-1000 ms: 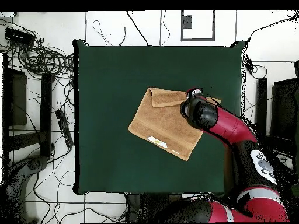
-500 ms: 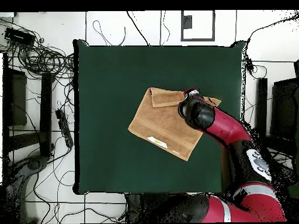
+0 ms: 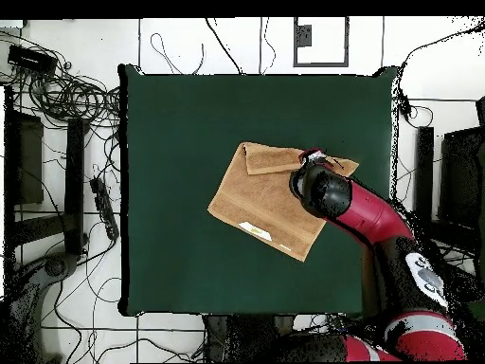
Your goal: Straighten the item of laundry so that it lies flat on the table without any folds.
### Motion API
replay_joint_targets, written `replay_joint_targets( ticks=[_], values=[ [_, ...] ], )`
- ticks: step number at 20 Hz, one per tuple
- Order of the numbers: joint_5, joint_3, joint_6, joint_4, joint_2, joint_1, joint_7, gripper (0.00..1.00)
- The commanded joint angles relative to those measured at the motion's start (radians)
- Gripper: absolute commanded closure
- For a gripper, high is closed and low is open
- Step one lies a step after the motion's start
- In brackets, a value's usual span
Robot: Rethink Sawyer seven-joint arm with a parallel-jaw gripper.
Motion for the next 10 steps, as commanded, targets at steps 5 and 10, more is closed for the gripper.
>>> replay_joint_targets(
  ticks=[5, 10],
  values=[
    [0.071, 0.071, 0.067, 0.134, -0.083, 0.038, 0.169, 1.0],
    [0.072, 0.076, -0.012, 0.104, -0.016, 0.041, 0.176, 1.0]
  ],
)
